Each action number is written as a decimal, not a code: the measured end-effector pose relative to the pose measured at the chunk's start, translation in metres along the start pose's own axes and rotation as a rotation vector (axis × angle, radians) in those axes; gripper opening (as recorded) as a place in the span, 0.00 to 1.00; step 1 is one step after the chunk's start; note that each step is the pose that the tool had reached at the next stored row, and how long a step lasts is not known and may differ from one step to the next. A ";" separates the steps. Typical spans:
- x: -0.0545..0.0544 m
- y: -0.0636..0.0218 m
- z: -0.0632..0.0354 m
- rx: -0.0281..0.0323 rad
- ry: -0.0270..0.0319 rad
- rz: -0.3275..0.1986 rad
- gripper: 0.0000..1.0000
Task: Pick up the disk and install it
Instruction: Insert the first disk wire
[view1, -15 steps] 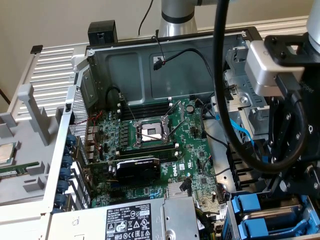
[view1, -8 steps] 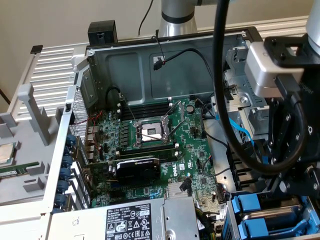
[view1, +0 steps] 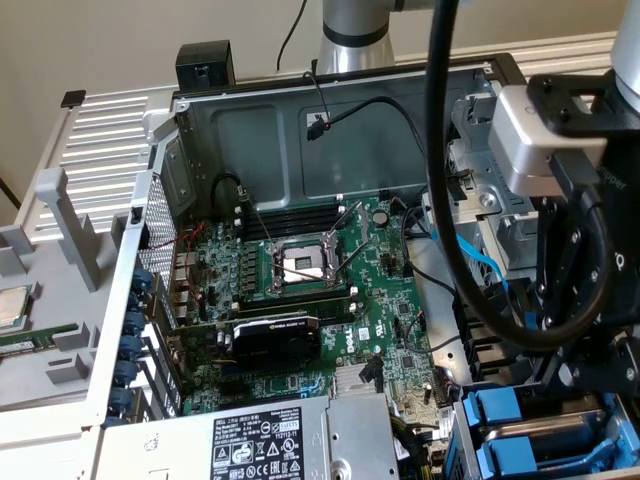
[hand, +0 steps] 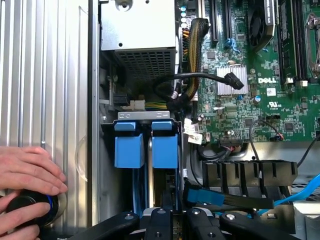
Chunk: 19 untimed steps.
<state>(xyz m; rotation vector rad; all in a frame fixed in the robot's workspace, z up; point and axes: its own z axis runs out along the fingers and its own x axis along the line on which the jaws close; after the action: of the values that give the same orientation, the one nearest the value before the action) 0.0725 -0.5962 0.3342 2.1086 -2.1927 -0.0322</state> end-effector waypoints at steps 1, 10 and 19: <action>0.000 0.0000 0.0001 0.0000 0.0002 0.000 0.17; 0.000 -0.0001 0.0018 0.0001 0.0019 0.000 0.17; 0.000 -0.0025 0.0027 0.0001 0.0023 0.000 0.17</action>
<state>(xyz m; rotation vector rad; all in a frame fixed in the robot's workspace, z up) 0.0747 -0.5963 0.3313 2.1074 -2.1917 -0.0296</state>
